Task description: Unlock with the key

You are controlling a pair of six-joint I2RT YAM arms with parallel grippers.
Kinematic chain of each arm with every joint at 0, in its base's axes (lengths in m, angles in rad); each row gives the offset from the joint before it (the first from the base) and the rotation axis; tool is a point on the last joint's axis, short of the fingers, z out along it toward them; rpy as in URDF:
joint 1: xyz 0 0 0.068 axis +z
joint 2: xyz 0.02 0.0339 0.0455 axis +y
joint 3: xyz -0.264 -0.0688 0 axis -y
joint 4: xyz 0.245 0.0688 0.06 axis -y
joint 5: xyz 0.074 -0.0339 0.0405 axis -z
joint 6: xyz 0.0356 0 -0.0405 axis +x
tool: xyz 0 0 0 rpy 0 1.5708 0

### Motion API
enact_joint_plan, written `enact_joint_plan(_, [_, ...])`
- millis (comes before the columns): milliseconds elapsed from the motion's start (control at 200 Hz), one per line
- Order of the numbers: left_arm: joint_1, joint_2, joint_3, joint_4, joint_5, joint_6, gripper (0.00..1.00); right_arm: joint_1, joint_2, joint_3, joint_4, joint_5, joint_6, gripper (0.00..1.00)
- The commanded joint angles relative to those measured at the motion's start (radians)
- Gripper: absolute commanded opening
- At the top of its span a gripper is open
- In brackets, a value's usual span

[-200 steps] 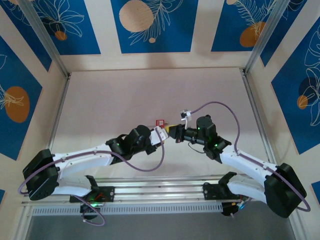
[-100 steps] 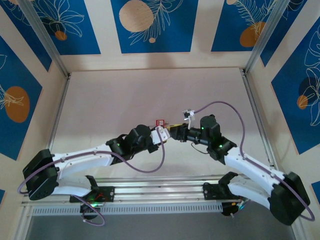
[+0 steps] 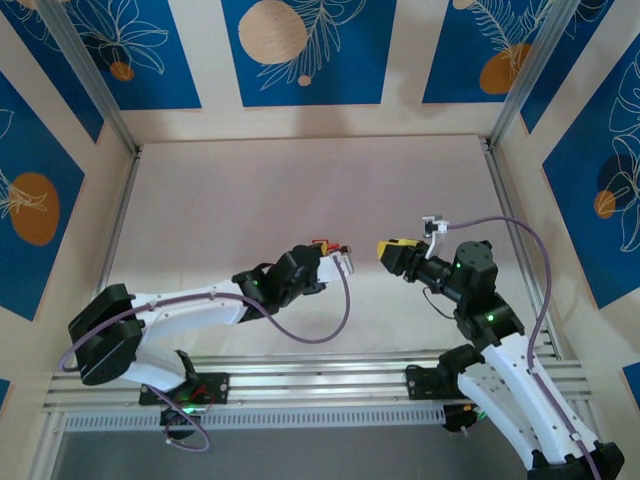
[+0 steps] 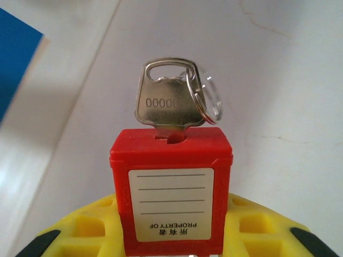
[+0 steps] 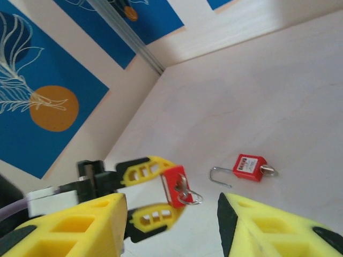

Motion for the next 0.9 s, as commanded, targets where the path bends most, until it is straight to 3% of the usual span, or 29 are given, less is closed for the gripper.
enact_joint_plan(0, [-0.041,0.031,0.025,0.047,-0.185,0.210,0.12,-0.018,0.002,-0.025,-0.054,0.016,0.020,0.48])
enact_joint_plan(235, [-0.101,0.094,-0.070,0.317,-0.354,0.500,0.12,-0.045,0.045,-0.082,0.001,0.054,0.057,0.42])
enact_joint_plan(350, [-0.121,0.143,-0.099,0.443,-0.394,0.601,0.12,-0.040,0.135,-0.094,0.053,0.006,0.051,0.52])
enact_joint_plan(545, [-0.137,0.253,-0.127,0.706,-0.470,0.768,0.11,-0.036,0.183,-0.033,-0.005,-0.029,-0.018,0.54])
enact_joint_plan(585, [-0.140,0.274,-0.124,0.733,-0.480,0.787,0.13,-0.034,0.193,-0.027,-0.002,-0.043,-0.028,0.51])
enact_joint_plan(685, [-0.143,0.329,-0.125,0.857,-0.498,0.856,0.14,-0.035,0.243,0.004,-0.063,0.059,-0.006,0.41])
enact_joint_plan(800, [-0.152,0.382,-0.125,1.026,-0.511,0.952,0.13,-0.035,0.298,-0.010,0.003,-0.042,-0.020,0.25])
enact_joint_plan(895, [-0.165,0.388,-0.134,1.055,-0.506,0.963,0.13,-0.014,0.332,0.003,0.019,-0.083,-0.045,0.22])
